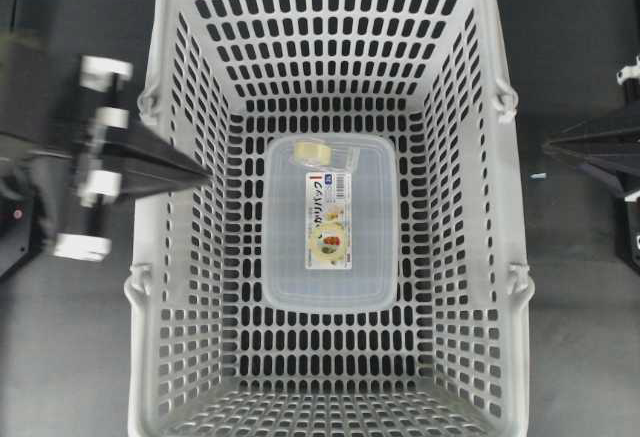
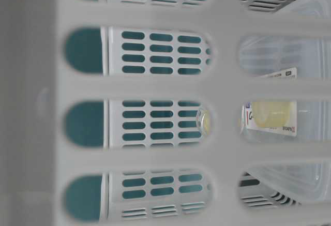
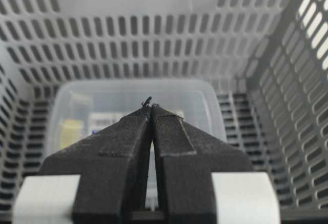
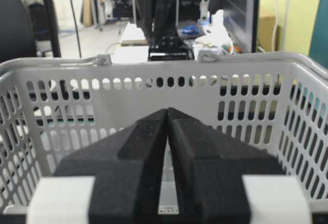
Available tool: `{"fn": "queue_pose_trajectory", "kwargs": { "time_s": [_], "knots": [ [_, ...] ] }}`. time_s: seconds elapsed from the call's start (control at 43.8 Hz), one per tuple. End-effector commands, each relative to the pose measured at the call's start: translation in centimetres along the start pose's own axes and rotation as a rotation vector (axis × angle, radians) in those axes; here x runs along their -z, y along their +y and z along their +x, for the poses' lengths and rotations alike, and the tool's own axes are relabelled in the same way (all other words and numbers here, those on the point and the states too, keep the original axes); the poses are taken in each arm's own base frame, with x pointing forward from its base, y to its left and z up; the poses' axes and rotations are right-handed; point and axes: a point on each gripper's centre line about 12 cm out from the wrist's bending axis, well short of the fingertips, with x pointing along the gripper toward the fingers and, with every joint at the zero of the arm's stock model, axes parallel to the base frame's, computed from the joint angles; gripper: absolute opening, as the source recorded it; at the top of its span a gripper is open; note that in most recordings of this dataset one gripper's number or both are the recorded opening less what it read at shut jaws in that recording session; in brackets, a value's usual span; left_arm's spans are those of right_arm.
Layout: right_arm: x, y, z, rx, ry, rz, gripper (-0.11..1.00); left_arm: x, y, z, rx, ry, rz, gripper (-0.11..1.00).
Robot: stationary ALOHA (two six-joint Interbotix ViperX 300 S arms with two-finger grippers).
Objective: Pick up the cellophane tape from the shopping basket with the left arm.
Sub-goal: 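Move the left gripper over the basket toward the clear container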
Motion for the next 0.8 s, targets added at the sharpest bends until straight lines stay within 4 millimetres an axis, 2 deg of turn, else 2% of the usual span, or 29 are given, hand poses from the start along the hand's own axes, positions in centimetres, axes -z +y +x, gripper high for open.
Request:
{"fn": "queue_pose_trajectory", "kwargs": {
  "time_s": [0.0, 0.205, 0.342, 0.433, 0.525, 0.616, 0.661, 0.684, 0.73, 0.776],
  "knots": [
    [-0.8, 0.0, 0.2, 0.002, -0.018, 0.003, 0.0, -1.8, -0.3, 1.9, 0.003, 0.047, 0.015, 0.0],
    [-0.4, 0.0, 0.2, 0.002, 0.02, 0.008, 0.0, -2.0, -0.5, 6.1, -0.001, 0.237, 0.025, 0.0],
    [-0.5, 0.0, 0.2, 0.003, 0.014, 0.012, 0.01, -2.2, -0.4, 7.9, -0.006, 0.319, 0.024, 0.0],
    [-0.7, 0.0, 0.0, 0.003, 0.008, 0.014, 0.06, -2.0, -0.4, 8.9, -0.009, 0.363, 0.028, 0.0],
    [-0.7, 0.0, 0.0, 0.001, 0.014, 0.014, 0.24, -1.7, -0.2, 9.8, -0.014, 0.394, 0.026, 0.01],
    [-0.4, 0.0, 0.0, 0.002, 0.04, 0.015, 0.51, -1.3, -0.2, 10.6, -0.016, 0.427, 0.022, 0.04],
    [-0.3, 0.0, 0.0, 0.001, 0.051, 0.014, 0.64, -1.1, -0.1, 10.9, -0.018, 0.446, 0.02, 0.12],
    [-0.2, 0.0, -0.1, 0.001, 0.057, 0.014, 0.71, -1.0, -0.1, 11.2, -0.02, 0.461, 0.019, 0.2],
    [-0.1, 0.0, -0.1, 0.001, 0.064, 0.014, 0.76, -0.8, -0.1, 11.6, -0.021, 0.478, 0.019, 0.3],
    [-0.1, 0.0, -0.1, 0.001, 0.071, 0.014, 0.79, -0.5, -0.1, 12.2, -0.021, 0.499, 0.021, 0.46]
  ]
}}
